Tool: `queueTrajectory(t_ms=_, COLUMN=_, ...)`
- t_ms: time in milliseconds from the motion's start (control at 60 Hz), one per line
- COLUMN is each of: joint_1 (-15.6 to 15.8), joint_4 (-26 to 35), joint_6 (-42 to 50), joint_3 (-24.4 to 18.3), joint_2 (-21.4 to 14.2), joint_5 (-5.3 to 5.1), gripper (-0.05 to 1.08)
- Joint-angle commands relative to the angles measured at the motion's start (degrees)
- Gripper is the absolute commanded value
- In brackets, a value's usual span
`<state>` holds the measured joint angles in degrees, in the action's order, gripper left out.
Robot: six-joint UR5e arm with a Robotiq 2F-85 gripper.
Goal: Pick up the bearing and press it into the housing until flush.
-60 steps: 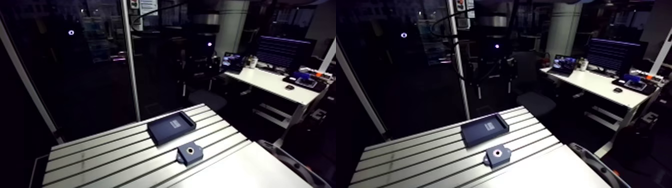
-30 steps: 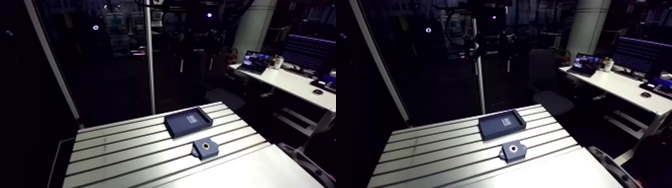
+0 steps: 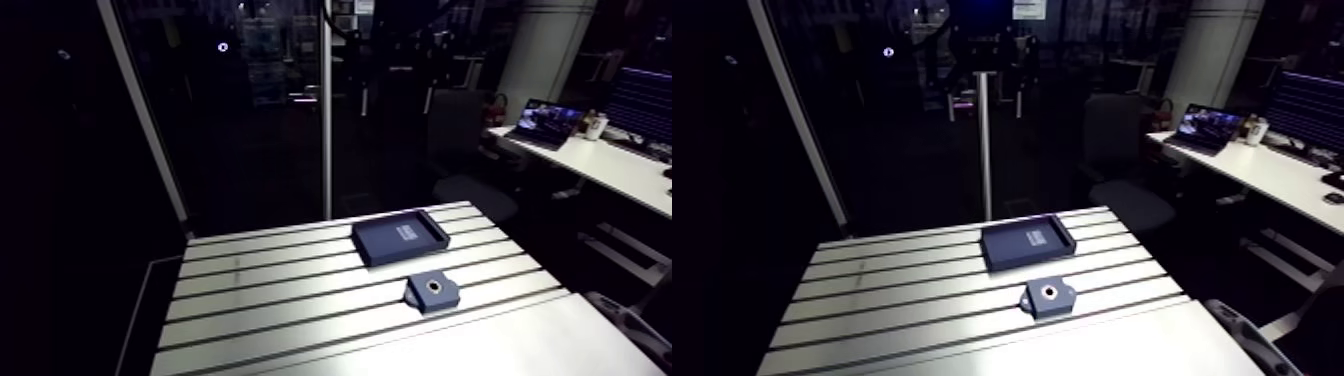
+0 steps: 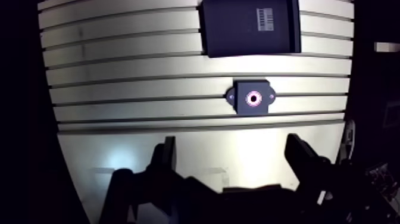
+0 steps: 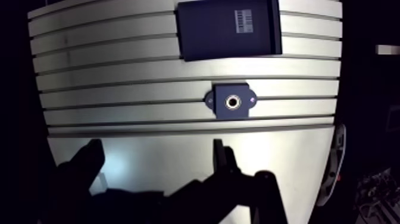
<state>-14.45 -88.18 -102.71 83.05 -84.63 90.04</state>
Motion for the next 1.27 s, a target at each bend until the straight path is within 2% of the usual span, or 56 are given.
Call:
queueTrajectory(t_ms=17, joint_1=3.02, joint_4=0.26, joint_6=2.43, joint_3=-0.81, joint_2=1.40, joint_5=0.87, gripper=0.01)
queueTrajectory(t_ms=300, joint_1=6.50, joint_4=0.09, joint_6=4.64, joint_3=-2.48, joint_2=2.92, joint_5=0.72, gripper=0.01)
queueTrajectory(t_ms=383, joint_1=6.61, joint_4=0.16, joint_6=4.93, joint_3=-2.59, joint_2=2.94, joint_5=0.19, gripper=0.01)
queueTrajectory(t_ms=617, joint_1=6.71, joint_4=0.16, joint_6=4.94, joint_3=-2.50, joint_2=2.93, joint_5=-0.16, gripper=0.01)
queueTrajectory(t_ms=1267, joint_1=7.32, joint_4=0.08, joint_6=4.94, joint_3=-2.24, joint_2=3.54, joint_5=-0.19, gripper=0.01)
